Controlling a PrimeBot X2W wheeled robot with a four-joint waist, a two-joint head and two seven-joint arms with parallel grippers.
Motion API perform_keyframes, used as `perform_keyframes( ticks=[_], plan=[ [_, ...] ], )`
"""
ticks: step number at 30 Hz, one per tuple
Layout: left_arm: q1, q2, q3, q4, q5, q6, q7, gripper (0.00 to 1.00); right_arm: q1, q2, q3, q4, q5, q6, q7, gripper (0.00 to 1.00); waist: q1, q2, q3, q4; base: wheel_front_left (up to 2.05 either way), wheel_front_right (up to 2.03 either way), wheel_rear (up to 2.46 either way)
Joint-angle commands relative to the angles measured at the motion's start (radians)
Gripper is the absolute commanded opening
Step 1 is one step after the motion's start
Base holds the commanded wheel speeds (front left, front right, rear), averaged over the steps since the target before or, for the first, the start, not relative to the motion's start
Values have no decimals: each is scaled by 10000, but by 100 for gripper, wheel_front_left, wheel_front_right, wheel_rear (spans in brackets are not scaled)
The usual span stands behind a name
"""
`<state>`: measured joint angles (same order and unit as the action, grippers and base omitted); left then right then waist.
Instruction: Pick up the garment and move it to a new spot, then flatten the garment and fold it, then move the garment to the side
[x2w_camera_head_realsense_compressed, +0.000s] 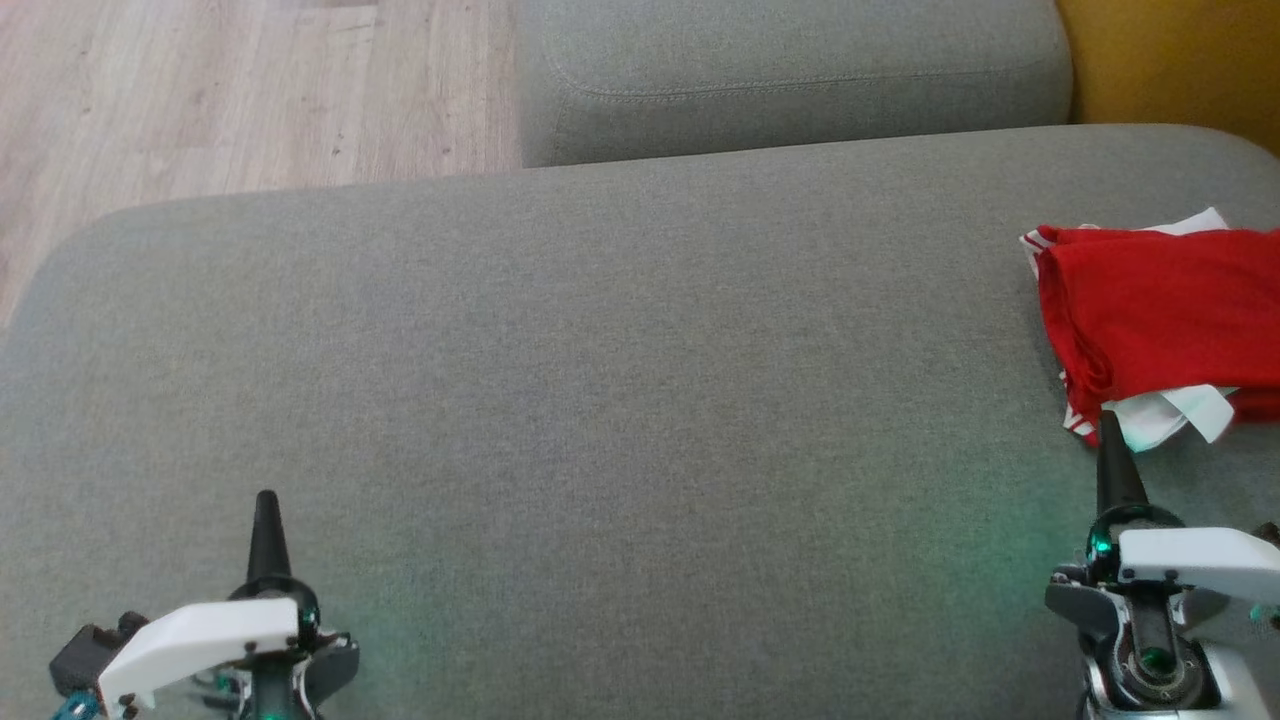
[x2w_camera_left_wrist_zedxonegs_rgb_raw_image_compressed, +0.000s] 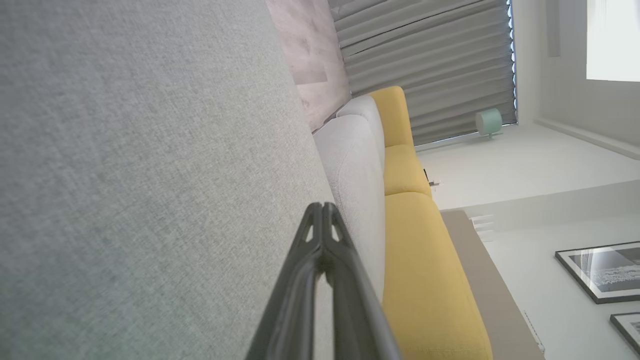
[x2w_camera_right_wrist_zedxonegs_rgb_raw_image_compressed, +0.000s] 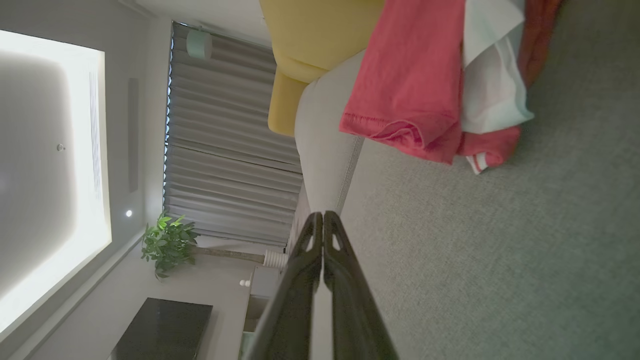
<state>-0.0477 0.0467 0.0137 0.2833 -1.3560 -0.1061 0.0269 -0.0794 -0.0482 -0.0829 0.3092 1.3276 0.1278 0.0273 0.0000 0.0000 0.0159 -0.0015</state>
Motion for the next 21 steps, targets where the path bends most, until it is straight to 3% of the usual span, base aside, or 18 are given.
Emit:
perform_keyframes(
  ticks=[1,21],
  plan=[
    [-525,95,379,-362,-254,-112,75,0,-302,-95,100,-419,305,24,82,0,0,0,-7,1,0,0,0],
    [-582,95,807,-377,-2086,-217,645,0,-282,-88,-154,-599,2325,28,638,0,0,0,-102,12,0,0,0]
  ],
)
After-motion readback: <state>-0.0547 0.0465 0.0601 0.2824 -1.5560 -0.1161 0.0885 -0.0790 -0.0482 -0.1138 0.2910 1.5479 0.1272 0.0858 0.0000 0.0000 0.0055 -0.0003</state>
